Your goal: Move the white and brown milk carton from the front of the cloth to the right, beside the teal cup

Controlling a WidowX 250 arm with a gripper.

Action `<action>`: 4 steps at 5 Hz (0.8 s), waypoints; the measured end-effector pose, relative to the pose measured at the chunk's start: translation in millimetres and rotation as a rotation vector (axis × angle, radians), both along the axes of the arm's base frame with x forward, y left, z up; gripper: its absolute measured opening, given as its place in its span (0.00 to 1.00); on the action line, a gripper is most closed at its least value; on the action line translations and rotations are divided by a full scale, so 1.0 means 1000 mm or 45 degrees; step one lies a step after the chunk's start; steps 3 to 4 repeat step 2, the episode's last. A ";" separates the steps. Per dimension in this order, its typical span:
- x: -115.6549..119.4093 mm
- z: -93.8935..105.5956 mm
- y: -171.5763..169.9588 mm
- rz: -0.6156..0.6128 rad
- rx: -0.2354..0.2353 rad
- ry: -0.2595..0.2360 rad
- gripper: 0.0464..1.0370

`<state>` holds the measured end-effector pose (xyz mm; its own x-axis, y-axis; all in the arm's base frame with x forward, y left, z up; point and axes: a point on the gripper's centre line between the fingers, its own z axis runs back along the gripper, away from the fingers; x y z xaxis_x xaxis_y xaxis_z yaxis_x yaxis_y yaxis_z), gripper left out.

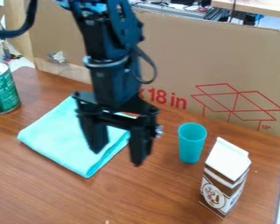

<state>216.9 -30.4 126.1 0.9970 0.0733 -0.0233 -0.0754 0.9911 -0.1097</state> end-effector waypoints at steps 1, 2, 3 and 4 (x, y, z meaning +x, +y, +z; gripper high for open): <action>-0.004 0.001 0.016 -0.038 0.061 0.021 0.97; -0.003 0.006 0.033 -0.069 0.089 -0.001 0.97; -0.003 0.006 0.033 -0.069 0.089 -0.001 0.97; -0.003 0.006 0.033 -0.069 0.089 -0.001 0.97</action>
